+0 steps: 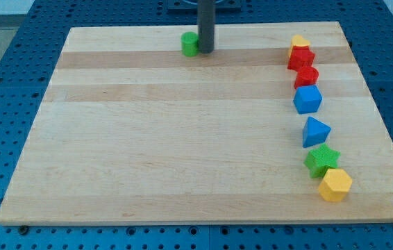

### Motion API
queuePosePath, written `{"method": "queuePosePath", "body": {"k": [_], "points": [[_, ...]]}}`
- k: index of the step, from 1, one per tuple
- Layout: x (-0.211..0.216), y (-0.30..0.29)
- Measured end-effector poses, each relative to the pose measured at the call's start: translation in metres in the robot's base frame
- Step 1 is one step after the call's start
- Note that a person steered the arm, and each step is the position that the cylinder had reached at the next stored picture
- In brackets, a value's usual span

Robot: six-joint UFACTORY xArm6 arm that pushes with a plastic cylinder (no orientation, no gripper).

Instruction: Separate the yellow heart from the red star

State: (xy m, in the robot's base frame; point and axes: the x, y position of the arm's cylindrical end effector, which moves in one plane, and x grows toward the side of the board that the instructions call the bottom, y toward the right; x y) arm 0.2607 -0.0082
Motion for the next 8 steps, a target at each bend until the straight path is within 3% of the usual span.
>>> {"method": "queuePosePath", "body": {"k": [1,2,3,5,6,7,8], "points": [[-0.03,0.015],[-0.063,0.097],[-0.056,0.136],[-0.021,-0.068],[-0.031,-0.083],[-0.068,0.002],[-0.068,0.095]]}}
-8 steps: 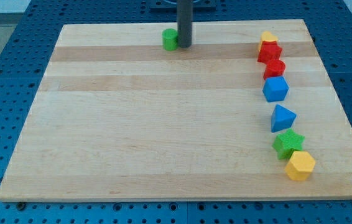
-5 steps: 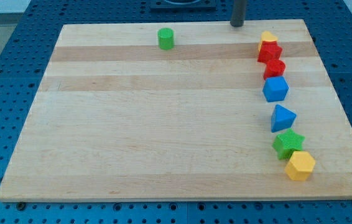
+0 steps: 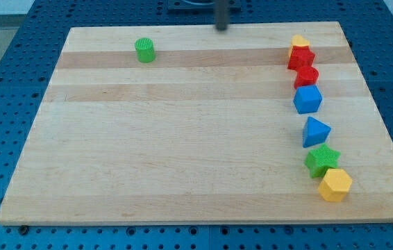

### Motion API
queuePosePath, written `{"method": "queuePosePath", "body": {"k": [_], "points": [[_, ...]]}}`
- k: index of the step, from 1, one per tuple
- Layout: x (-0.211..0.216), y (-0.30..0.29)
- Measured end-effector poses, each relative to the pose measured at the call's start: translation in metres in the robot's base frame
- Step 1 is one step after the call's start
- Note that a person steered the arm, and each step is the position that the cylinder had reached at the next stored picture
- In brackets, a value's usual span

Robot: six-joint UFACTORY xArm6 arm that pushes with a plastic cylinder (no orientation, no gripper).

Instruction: Separate the yellow heart from the red star

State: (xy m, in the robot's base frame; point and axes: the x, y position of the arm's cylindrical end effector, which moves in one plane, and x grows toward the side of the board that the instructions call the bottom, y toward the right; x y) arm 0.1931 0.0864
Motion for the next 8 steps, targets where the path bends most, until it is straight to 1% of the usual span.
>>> {"method": "queuePosePath", "body": {"k": [1,2,3,4,5,7,8], "points": [[-0.001,0.106],[0.022,0.157],[0.065,0.157],[0.064,0.153],[0.08,0.161],[0.078,0.028],[0.074,0.051]]}}
